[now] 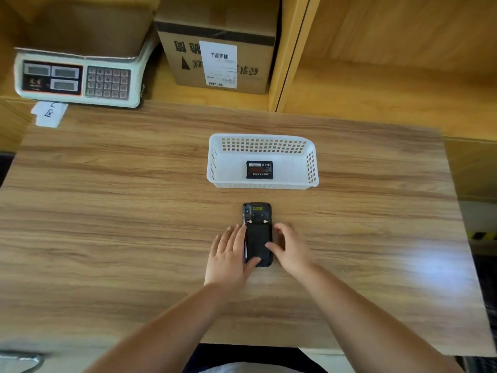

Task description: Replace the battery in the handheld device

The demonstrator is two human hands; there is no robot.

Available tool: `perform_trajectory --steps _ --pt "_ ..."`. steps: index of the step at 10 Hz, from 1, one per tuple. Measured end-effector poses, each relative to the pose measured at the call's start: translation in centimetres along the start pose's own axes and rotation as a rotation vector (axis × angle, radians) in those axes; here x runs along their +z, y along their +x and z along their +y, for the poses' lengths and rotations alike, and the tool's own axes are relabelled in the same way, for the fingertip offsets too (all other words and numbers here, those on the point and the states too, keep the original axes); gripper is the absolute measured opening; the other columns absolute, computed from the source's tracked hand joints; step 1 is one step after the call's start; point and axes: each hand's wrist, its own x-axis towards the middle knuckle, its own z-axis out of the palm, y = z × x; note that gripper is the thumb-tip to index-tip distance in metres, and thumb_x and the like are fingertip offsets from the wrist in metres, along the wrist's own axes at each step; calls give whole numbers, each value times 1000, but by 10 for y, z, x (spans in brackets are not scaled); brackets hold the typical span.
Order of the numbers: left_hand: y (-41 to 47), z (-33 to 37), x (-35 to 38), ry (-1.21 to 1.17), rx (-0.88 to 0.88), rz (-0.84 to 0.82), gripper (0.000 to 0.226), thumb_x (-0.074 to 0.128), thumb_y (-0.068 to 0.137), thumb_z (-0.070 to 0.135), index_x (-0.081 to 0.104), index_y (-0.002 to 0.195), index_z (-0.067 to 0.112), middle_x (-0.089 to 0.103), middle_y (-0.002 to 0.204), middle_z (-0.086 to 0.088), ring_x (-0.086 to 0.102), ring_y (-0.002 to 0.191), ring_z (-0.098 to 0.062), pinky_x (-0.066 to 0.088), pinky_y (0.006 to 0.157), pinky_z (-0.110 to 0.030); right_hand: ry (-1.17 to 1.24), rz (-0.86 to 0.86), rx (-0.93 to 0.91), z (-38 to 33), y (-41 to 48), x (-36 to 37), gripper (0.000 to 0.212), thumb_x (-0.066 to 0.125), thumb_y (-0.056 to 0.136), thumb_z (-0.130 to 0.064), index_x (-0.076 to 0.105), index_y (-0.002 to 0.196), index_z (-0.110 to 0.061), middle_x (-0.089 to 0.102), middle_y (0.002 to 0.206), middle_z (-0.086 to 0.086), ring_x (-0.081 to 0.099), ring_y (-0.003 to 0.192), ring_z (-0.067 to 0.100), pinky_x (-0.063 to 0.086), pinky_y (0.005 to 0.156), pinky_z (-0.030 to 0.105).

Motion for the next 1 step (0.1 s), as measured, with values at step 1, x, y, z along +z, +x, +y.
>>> perform_trajectory --steps 1 --pt "-37 -25 23 148 130 21 81 50 86 54 24 151 12 15 163 -5 34 143 -27 7 118 -42 -369 -108 -102 17 -32 3 67 60 86 -45 35 143 -21 29 148 1 34 134 21 37 107 36"
